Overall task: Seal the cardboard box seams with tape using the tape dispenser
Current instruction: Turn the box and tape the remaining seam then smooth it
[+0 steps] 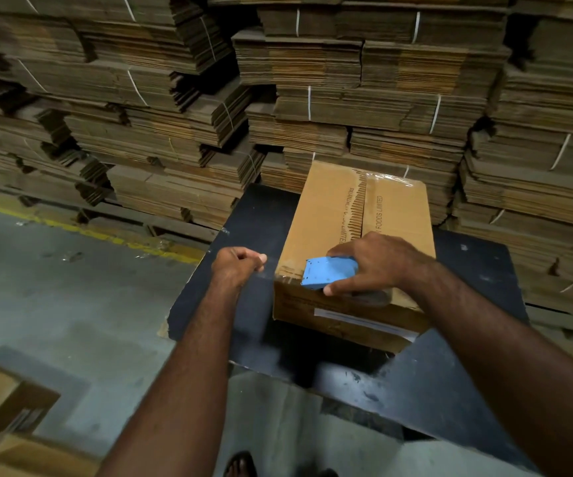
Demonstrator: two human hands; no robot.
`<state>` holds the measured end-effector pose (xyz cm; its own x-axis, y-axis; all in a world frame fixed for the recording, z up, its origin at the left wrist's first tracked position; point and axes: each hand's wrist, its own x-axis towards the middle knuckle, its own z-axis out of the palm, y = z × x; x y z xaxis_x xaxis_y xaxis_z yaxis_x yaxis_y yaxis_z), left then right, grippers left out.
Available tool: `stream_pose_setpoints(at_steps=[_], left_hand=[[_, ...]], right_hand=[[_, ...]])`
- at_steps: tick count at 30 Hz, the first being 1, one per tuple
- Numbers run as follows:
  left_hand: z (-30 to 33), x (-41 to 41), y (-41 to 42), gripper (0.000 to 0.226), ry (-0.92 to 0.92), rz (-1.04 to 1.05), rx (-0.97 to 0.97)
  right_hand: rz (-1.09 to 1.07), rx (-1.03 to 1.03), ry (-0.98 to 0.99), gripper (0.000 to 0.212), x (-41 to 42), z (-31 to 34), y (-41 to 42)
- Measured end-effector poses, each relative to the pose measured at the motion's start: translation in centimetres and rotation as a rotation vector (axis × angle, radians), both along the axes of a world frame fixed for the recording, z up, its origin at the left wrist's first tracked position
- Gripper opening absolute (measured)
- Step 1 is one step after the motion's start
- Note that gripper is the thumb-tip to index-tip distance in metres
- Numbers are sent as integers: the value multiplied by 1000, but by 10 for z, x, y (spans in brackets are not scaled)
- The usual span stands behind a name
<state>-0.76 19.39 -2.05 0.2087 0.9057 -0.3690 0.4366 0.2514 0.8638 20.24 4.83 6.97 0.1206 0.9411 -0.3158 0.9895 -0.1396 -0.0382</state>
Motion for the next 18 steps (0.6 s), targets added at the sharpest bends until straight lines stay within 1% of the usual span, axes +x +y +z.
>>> stream_pose_setpoints(at_steps=[2, 5, 8, 11, 12, 13, 14, 15, 16, 17, 18], left_hand=[[-2, 0, 1, 9, -25, -19, 14], [-10, 3, -3, 15, -94, -54, -12], [-16, 6, -15, 3, -143, -87, -46], [-24, 9, -18, 8, -197, -94, -34], [-26, 7, -16, 9, -157, -125, -7], [-32, 5, -13, 11, -44, -184, 43], [-39, 1, -11, 16, 107, -239, 99], [-46, -5, -10, 20, 214, -242, 155], [-48, -10, -12, 25, 212, -187, 217], [-49, -13, -14, 32, 130, -117, 298], [-45, -15, -18, 42, 0, -83, 348]], right_hand=[[-1, -14, -12, 90, -2, -1, 5], [13, -32, -45, 87, -4, -3, 9], [16, -55, -58, 84, -7, -4, 14], [6, -67, -52, 81, -7, -4, 18], [1, -72, -50, 81, -7, -4, 18], [-5, -77, -51, 81, -6, -4, 19], [-11, -80, -52, 81, -6, -4, 19], [-16, -81, -51, 80, -6, -5, 19], [-16, -79, -51, 81, -6, -6, 19], [-16, -78, -50, 81, -6, -7, 19], [-18, -78, -46, 82, -6, -7, 19]])
